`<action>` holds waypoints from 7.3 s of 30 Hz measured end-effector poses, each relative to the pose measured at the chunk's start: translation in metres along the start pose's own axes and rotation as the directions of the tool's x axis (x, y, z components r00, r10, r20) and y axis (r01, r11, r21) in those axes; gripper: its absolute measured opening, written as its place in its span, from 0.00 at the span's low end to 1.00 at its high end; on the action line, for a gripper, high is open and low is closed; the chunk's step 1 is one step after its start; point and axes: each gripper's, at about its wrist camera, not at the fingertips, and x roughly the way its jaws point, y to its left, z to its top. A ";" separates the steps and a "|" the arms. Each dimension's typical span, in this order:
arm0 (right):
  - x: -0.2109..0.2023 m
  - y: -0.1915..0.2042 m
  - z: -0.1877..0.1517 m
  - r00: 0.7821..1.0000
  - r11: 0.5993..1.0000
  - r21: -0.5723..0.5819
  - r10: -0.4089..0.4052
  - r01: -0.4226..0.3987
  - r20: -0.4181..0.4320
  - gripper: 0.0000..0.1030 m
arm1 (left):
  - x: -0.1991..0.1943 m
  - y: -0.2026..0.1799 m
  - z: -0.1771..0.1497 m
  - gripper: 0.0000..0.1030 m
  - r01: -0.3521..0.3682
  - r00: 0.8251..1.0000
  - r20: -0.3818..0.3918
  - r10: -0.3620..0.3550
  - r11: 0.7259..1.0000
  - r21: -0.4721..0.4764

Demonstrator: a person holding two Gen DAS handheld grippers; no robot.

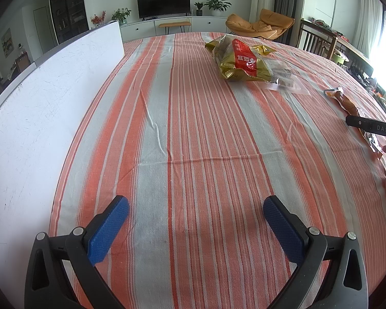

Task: Organize snacks
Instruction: 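Hold the orange sausage bag raised in the right gripper, then grasp the red-labelled dried longan bag with the left gripper while the right gripper holds the sausage bag, then hold the longan bag in the left gripper and sausage bag in the right, then carry both bags over the cardboard box and open both grippers to drop them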

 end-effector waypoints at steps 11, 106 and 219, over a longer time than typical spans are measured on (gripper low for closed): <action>0.000 0.000 0.000 1.000 1.000 0.000 0.000 0.000 0.000 1.00 | 0.000 0.000 0.000 1.00 0.000 1.000 0.000 0.000 1.000 0.000; 0.003 0.010 0.003 1.000 1.000 -0.013 0.007 -0.007 -0.003 1.00 | 0.034 0.009 0.049 1.00 -0.070 0.997 -0.020 0.068 0.993 -0.094; -0.028 0.272 0.036 0.850 0.898 -0.041 0.399 -0.438 -0.346 0.45 | -0.170 0.161 0.010 0.61 0.299 0.941 0.271 -0.204 0.876 -0.378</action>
